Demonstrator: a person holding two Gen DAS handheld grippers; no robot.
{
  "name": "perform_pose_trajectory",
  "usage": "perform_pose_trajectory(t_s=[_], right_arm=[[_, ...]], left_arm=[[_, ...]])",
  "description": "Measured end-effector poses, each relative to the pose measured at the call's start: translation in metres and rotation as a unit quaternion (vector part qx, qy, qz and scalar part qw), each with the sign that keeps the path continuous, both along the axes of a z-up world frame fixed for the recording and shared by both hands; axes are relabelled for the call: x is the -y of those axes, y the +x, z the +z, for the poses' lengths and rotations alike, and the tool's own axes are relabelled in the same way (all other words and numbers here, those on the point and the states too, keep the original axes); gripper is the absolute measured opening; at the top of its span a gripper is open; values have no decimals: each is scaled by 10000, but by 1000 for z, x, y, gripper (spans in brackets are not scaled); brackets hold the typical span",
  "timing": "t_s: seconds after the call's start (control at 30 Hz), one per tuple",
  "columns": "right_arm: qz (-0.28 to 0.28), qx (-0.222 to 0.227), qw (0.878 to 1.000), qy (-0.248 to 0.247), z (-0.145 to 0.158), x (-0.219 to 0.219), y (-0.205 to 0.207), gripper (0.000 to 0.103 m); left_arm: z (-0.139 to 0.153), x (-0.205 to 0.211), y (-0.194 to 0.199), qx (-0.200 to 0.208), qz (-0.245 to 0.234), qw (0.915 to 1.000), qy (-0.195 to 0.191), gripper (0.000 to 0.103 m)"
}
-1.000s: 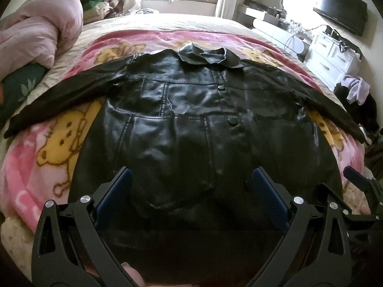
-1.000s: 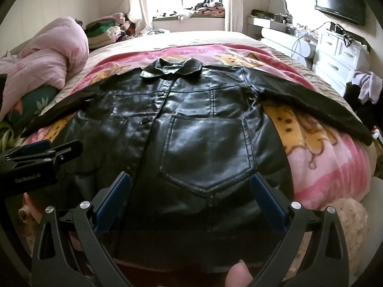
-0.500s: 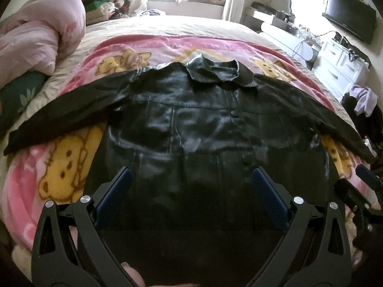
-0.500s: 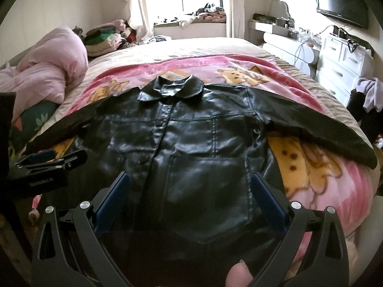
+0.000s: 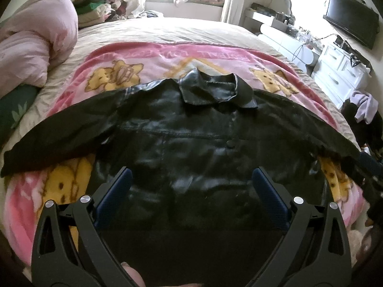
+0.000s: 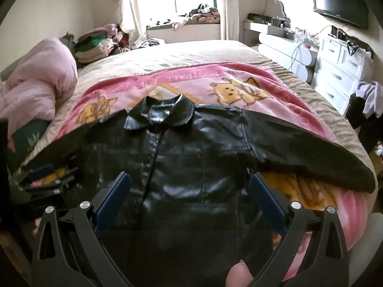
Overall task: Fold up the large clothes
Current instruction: 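Reach the right gripper to a jacket sleeve and close on it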
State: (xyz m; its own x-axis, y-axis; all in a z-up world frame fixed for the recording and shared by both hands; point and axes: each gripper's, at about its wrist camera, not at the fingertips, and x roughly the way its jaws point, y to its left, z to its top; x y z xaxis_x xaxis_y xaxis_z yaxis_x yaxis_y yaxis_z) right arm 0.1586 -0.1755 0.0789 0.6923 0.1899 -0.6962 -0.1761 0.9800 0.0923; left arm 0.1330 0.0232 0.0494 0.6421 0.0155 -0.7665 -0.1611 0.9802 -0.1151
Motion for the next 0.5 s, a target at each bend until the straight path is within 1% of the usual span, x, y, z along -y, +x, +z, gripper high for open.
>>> perform_pose_trajectory(t_s=[0.13,0.23,0.33,0.43,0.5], right_arm=[[-187,24,9997,157,6,10,22,99],[-383,-13,9990,240,5,26,41,99],[-634,-64,9976,268,-2,46,57,99],[-985,-101,9942,425,-14,76,72,99],[-1203,-159,9916,439,-21,92,79,99]], left_arm=[[1,5,22,-69,-43,9999,-111,94],[-1,11,35,-110,-118,9998,-143,94],[-4,16,46,-134,-169,9997,-121,94],[-10,24,58,-189,-166,9997,-53,94],[-14,28,64,-202,-186,9996,-12,94]])
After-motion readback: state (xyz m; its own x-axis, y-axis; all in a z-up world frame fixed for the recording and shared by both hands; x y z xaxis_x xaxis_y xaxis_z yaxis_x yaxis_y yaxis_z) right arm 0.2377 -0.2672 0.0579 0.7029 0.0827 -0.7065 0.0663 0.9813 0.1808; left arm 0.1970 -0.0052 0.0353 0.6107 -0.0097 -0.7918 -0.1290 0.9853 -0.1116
